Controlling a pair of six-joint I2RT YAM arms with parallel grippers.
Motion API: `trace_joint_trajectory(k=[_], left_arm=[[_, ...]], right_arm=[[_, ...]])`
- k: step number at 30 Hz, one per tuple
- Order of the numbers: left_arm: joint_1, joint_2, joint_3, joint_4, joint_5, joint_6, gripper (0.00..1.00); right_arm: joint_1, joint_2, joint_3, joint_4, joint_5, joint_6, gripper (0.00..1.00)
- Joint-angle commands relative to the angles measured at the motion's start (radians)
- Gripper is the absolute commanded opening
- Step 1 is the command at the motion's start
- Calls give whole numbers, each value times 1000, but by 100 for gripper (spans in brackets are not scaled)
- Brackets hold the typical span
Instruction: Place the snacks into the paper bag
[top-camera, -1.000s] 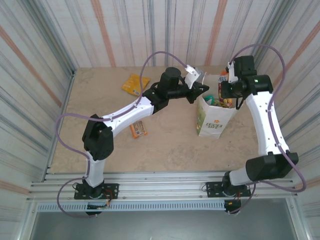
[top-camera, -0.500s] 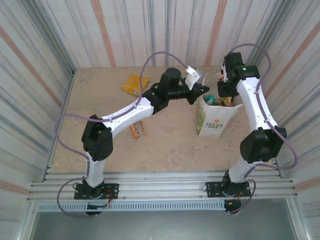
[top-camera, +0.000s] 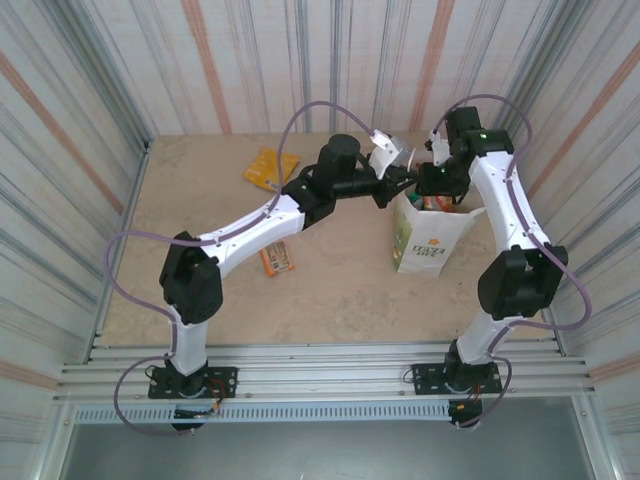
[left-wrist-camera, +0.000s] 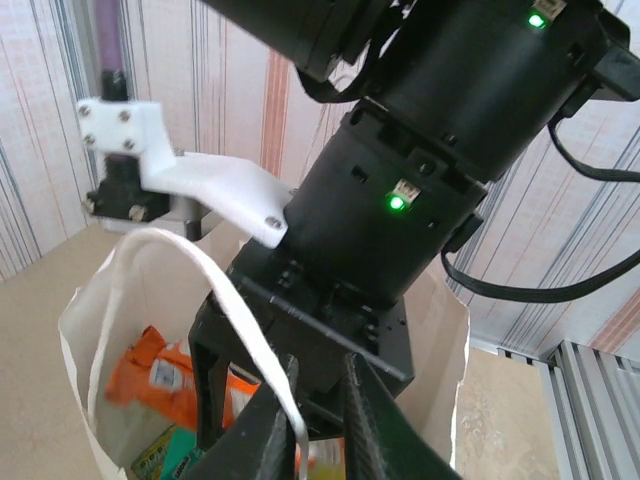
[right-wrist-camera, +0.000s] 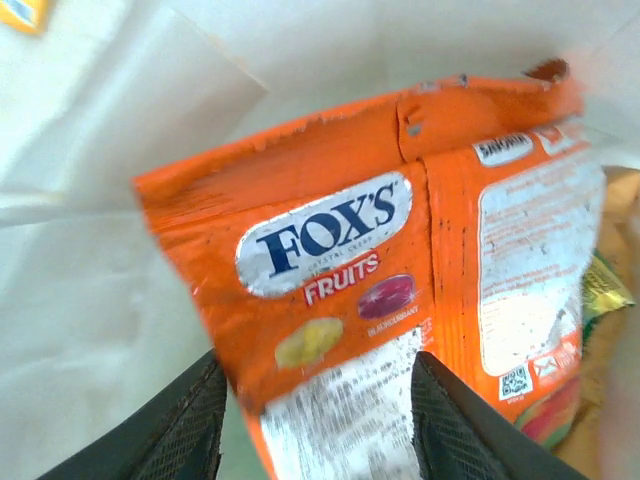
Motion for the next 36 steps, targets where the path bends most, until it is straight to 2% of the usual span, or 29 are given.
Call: trace_joint_trajectory(k=[1,9,14,19,27,36], left_arm=[[-8,-68,-17,6,-13,25,24],[-4,-159,-63,-103,-106,36,51],[19,-243,-119,-155,-134,10,57],[57,-344,-203,-259,-180,-34,60],[154,-522,-407,-476,-288,-249,60],[267,-736,-759,-487,-308,-465,59]], right_arm=[[-29,-72,-17,17,-129,35,52],[-37,-218,-47,64,-105,58,53],[-5,-310,-96,77,-73,81,52],[70,-410,-168,104,-31,126,50],[278,-607,-373,279,33,279,46],[628,-683,-498,346,296,446,46]])
